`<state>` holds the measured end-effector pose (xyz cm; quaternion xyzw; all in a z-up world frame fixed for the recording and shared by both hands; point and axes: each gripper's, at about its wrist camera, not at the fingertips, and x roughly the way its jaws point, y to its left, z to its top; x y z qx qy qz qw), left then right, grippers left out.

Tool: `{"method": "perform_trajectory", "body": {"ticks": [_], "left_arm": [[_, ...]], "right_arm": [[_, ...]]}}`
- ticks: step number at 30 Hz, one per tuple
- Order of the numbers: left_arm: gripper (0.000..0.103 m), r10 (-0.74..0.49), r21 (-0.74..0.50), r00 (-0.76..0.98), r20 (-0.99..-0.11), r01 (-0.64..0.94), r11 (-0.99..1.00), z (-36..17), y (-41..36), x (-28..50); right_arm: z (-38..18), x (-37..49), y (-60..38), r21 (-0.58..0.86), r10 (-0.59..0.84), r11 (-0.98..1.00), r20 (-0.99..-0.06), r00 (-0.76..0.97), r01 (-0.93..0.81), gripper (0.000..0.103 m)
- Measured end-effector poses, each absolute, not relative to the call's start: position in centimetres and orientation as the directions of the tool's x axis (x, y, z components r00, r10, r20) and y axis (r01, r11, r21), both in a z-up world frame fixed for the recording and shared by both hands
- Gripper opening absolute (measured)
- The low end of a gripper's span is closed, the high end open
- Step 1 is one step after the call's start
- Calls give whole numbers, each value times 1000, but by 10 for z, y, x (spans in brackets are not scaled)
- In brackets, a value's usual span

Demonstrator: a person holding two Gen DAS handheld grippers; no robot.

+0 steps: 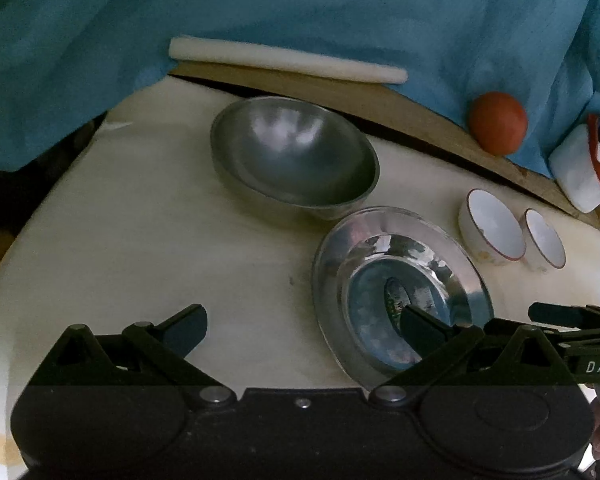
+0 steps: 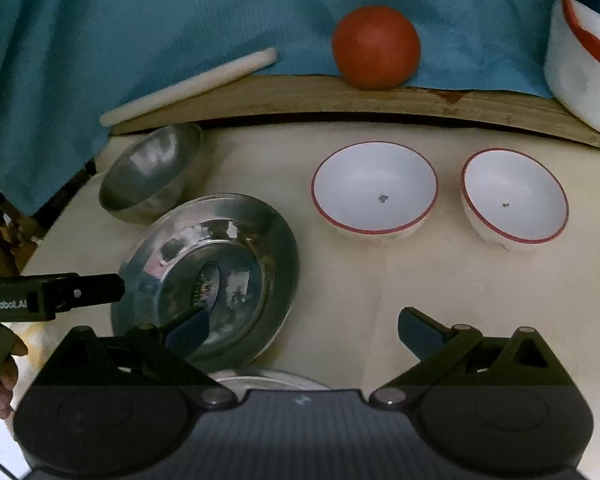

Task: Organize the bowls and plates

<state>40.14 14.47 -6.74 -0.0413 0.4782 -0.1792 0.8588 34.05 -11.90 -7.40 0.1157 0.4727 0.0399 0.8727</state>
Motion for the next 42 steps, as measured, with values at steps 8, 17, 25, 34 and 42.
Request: {"method": "perform_trajectory", "body": {"ticks": [8,17,25,34,42], "left_arm": [[102,-343,-241,464,-817,267,933,-70,142,401],[85,-372,-239,469,-801,319,917,-65,135,395],[50,-412,-280,445,-795,333,900,-66,131,395],[24,-410,-295,452,-792,304,906,-68,137,397],[20,-403,-299,460,-791,284,911,-66,138,397]], "right_arm": [[-82,347,-111,234,183,972,-817,547,25,97],[-85,351,-104,258,212,966,-810,547,7,81],[-86,354,-99,272,231,962,-805,546,-7,59],[-88,355,-96,252,206,968,-808,552,8,36],[-87,356,-102,269,199,962,-812,549,49,26]]}}
